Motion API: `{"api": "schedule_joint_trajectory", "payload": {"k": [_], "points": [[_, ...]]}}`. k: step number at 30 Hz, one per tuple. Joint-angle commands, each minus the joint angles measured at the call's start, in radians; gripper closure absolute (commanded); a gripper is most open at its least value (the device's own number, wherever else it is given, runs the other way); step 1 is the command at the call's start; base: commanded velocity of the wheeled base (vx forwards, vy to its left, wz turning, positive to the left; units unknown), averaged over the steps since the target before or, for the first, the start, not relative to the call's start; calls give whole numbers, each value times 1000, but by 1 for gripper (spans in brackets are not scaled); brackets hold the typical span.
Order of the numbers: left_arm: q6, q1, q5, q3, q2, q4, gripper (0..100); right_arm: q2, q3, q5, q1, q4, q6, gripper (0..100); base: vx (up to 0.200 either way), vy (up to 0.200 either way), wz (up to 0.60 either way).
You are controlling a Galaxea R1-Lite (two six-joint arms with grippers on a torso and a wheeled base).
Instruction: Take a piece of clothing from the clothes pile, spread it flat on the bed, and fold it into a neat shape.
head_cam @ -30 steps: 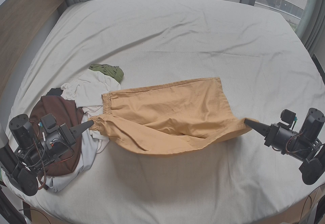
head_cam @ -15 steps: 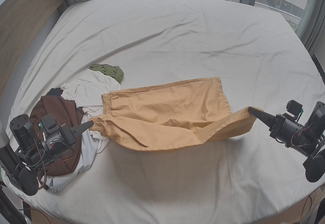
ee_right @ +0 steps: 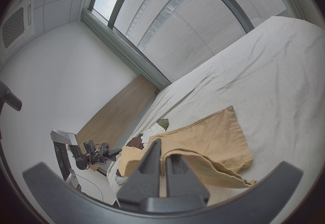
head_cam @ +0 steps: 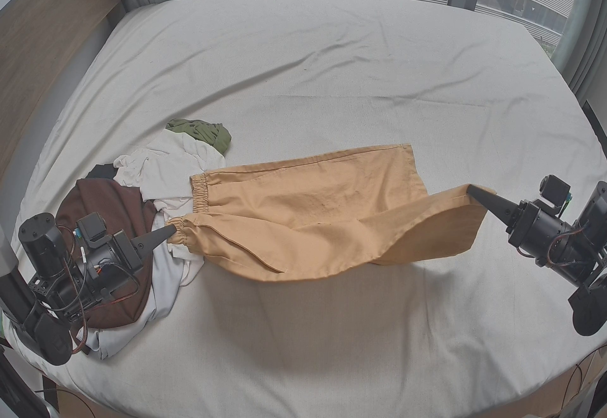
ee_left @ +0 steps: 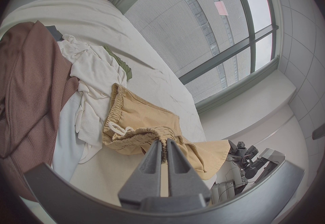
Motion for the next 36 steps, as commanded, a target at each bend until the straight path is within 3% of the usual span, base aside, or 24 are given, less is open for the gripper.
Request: {"api": "schedule_joint_trajectory", "payload": {"k": [1,13,22,36], "points": [[-1,-3,1,0,2,-1,100,12,-13,0,1,0,0,100,0,0,0],[-30,-19,129,-68,80,-1,100,176,-216,2,-14,80,12,100,0,0,0],[-47,-39,176,-117,117,-1,100,205,-394,0,-12,223,29,100,0,0,0],[-53,-64,256,-183,144,-1,100,278,-510,0,-31,295,27,100,0,0,0]]}}
